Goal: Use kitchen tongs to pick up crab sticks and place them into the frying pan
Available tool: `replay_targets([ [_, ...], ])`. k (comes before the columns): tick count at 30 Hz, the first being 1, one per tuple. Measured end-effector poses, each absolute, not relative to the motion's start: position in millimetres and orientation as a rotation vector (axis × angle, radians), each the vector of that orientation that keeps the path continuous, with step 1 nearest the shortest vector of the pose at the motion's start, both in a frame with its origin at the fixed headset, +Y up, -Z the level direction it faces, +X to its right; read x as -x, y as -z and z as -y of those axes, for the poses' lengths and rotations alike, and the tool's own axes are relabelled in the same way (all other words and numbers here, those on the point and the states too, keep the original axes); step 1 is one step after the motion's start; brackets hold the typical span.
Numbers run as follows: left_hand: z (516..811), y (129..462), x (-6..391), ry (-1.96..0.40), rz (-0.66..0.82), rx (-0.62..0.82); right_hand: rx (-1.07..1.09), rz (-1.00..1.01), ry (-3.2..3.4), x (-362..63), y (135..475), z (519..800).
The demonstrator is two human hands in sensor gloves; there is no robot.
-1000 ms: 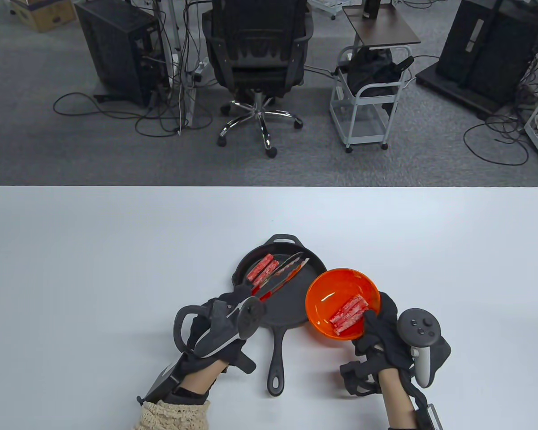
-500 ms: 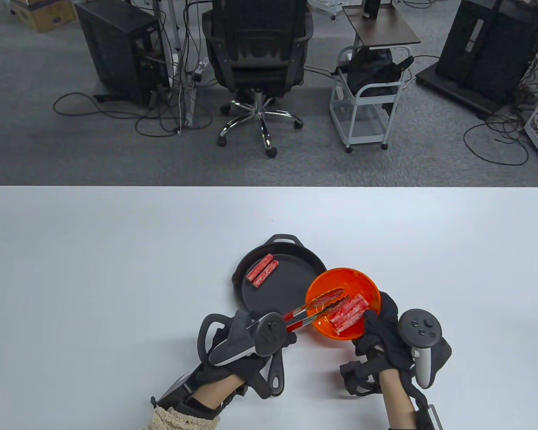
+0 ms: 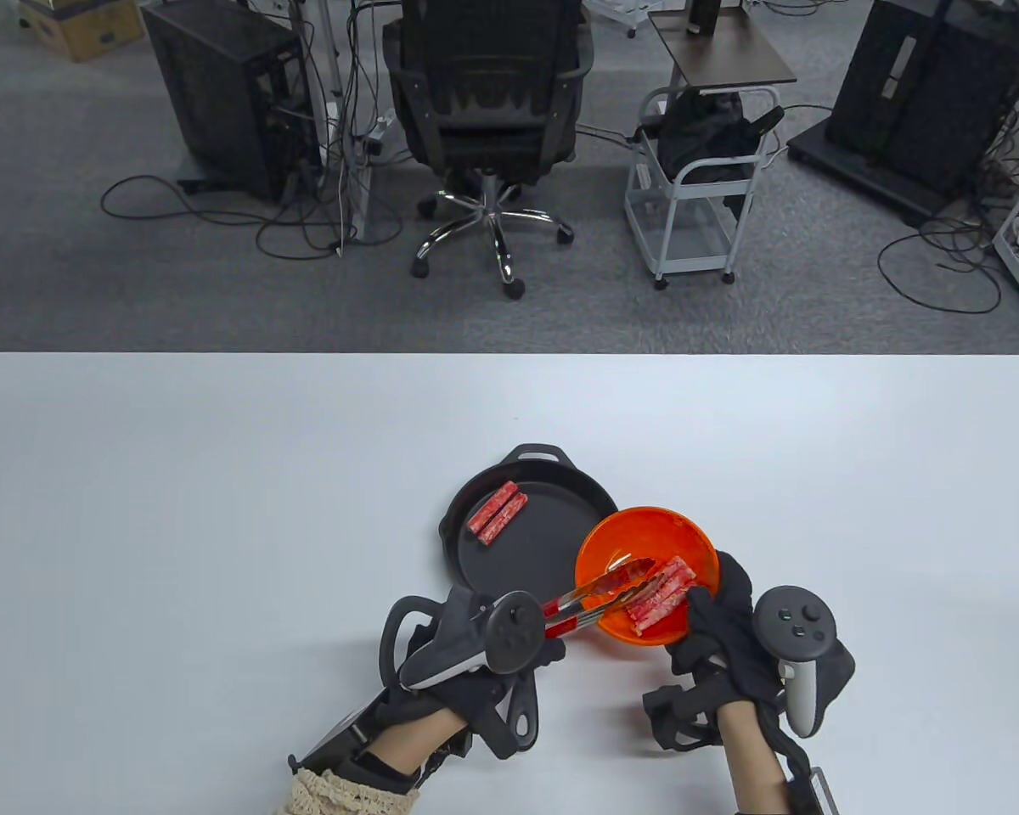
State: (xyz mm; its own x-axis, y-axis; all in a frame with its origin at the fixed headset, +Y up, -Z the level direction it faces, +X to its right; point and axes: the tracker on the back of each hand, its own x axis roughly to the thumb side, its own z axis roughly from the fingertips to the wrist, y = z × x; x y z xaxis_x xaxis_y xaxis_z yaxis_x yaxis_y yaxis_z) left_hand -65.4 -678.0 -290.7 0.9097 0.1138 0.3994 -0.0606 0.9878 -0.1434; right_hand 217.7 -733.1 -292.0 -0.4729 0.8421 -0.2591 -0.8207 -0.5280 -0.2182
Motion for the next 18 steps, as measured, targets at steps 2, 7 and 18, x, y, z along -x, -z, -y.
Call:
replay_targets([
  [2,678.7,291.4,66.2,-0.102,0.419,0.138,0.406,0.083,-2.091,-217.3,291.9,733.0],
  [7,679.1,291.3,65.8,-0.107,0.421,0.143,0.408,0.082,-2.092,-217.8,292.0,734.3],
  [18,678.5,291.7,66.7,-0.103,0.414,0.099,0.414,0.078,-2.079,-218.0,291.1,734.4],
])
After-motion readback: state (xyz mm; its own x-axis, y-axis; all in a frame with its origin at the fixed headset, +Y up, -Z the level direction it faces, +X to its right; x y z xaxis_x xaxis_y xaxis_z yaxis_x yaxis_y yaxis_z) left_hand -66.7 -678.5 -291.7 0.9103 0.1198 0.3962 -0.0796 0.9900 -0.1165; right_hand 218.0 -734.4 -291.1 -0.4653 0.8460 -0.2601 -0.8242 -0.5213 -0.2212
